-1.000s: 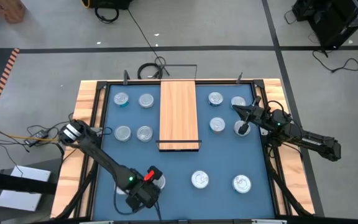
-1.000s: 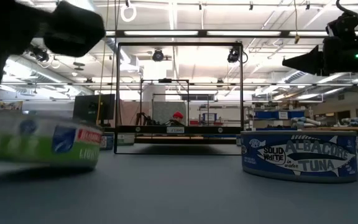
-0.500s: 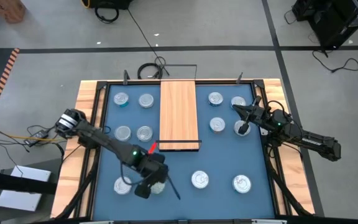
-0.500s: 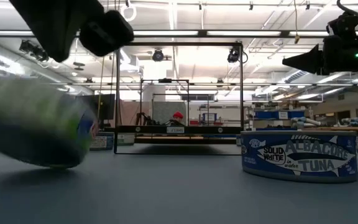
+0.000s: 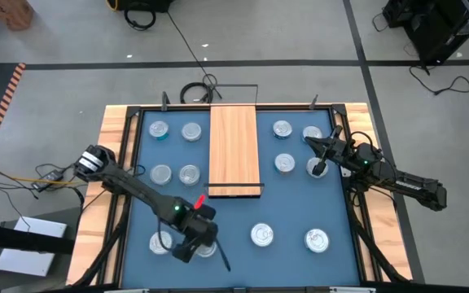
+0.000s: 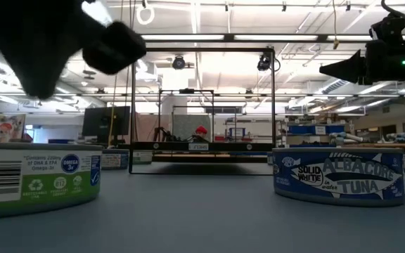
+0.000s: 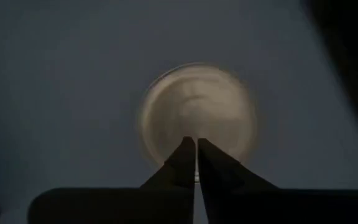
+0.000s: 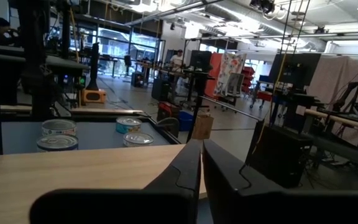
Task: Stack canned seafood by type on shelf
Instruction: Put the green tuna can on the shelf
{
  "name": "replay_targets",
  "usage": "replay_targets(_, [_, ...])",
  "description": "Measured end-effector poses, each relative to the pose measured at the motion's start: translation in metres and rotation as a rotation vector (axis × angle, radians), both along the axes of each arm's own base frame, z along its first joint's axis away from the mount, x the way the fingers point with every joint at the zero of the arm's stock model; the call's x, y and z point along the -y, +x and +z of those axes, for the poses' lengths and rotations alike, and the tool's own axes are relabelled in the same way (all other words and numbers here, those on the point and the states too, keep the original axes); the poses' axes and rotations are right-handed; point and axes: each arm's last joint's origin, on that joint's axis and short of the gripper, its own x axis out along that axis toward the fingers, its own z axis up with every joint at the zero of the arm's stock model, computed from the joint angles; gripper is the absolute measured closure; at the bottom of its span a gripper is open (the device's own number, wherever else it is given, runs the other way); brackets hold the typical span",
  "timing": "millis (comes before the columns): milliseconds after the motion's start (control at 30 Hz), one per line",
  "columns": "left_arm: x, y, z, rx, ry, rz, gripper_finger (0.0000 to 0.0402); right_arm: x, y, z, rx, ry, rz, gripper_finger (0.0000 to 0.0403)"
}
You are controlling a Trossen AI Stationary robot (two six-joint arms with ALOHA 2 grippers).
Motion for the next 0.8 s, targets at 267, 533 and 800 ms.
replay_targets(267, [-0.015,0.016,-0.001,0.058,-0.006,0.143,0.0343,0.0,0.0,0.0,0.002,-0.001,0.0,0.0372])
replay_targets(533, [-0.019,0.023,-0.006,0.044,-0.065,0.113,0.0396,0.0,0.0,0.0,0.002,-0.001,0.001,0.0373])
replay_targets(800, [-0.018,0.027,-0.024,-0.016,-0.043,0.105,0.04,0.0,0.0,0.0,0.002,-0.001,0.002,0.0374])
